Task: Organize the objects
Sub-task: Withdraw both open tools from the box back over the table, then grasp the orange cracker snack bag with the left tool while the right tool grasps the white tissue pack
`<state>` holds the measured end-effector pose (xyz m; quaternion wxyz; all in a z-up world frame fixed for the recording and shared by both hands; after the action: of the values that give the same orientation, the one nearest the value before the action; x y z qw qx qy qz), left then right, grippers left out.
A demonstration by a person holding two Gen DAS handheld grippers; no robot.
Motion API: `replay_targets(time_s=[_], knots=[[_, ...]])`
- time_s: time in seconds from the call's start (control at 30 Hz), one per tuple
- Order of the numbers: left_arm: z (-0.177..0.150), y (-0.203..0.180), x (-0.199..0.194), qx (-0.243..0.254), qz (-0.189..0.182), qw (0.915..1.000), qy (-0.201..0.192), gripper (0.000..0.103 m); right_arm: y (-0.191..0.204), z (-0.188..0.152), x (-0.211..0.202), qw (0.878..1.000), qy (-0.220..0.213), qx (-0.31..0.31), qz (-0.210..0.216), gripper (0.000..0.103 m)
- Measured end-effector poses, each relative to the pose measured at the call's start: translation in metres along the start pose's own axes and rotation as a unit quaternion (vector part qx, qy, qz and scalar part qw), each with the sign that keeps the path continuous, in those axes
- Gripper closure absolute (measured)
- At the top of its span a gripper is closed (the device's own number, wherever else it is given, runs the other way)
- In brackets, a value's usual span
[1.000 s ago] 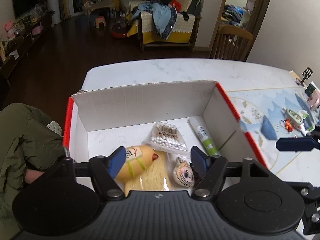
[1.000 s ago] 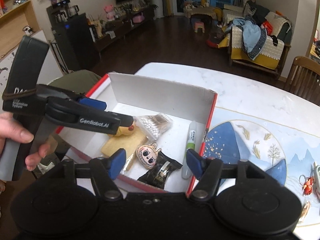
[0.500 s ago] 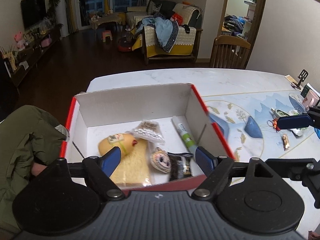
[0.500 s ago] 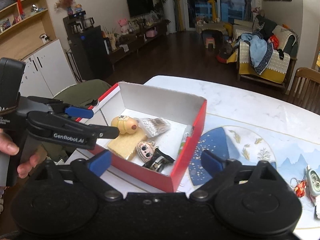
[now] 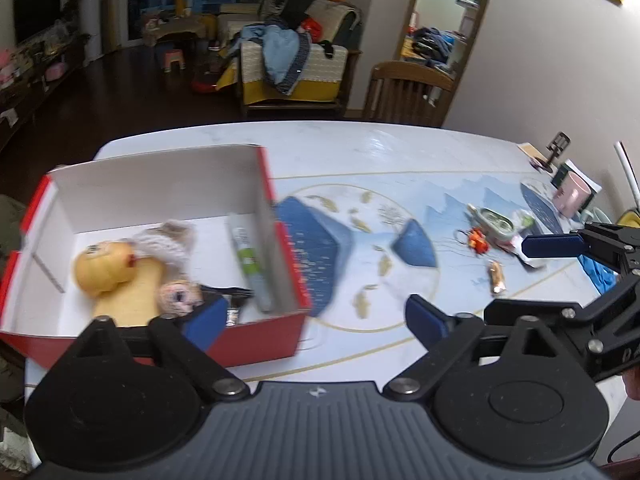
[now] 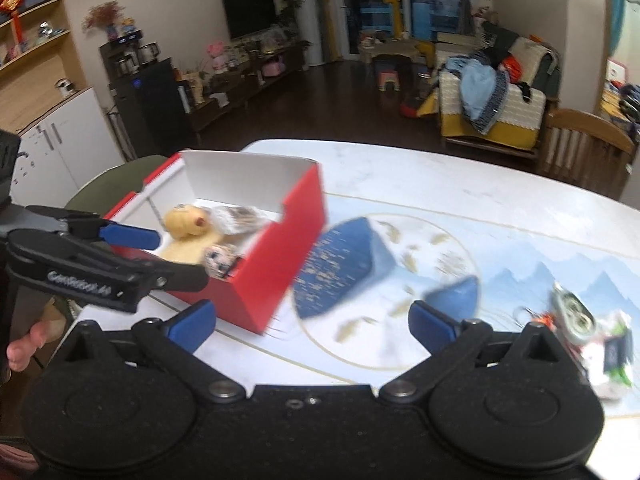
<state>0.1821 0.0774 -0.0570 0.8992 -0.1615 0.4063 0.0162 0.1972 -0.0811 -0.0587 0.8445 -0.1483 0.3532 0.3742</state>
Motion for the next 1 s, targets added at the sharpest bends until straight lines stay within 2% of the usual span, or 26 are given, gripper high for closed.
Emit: replay_targets(time_s=[0.37, 0.5, 0.67, 0.8, 1.0], knots=[[-0.024, -0.084, 0.049, -0.009, -0.024, 0.9993, 0.027, 0.002, -0.097, -0.067, -0.031, 0.995, 0.02, 0.07, -0.07, 0.0], [-0.027, -0.113, 0.069, 0.006, -0.02, 0.9995, 0.025, 0.001, -0.136, -0.088, -0.039, 0.99, 0.027, 0.105, -0.089, 0.0], [-0.034, -0.152, 0.099, 0.039, -0.036, 0.997, 0.057, 0.001, -0.188, -0.112, -0.043, 0.982, 0.043, 0.144, -0.117, 0.0], [-0.038, -0.171, 0.124, 0.044, -0.015, 0.9961, 0.074, 0.001, -0.218, -0.127, -0.042, 0.976, 0.057, 0.162, -0.131, 0.0], [-0.038, -0.193, 0.154, 0.045, -0.011, 0.9958, 0.079, 0.001, -0.248, -0.132, -0.039, 0.976, 0.063, 0.158, -0.138, 0.001]])
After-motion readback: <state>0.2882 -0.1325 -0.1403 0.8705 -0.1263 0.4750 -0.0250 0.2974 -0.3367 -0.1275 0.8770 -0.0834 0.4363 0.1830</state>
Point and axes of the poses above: each gripper's, at about its wrist camera, not at the fingertips, and x roughly the way its jaws point, y to its left, z to its top, the point moved 7 cm from there along x, roughly the way its jaws point, and after that the axes turned 11 degrees about -x, right-handed, at the moved point
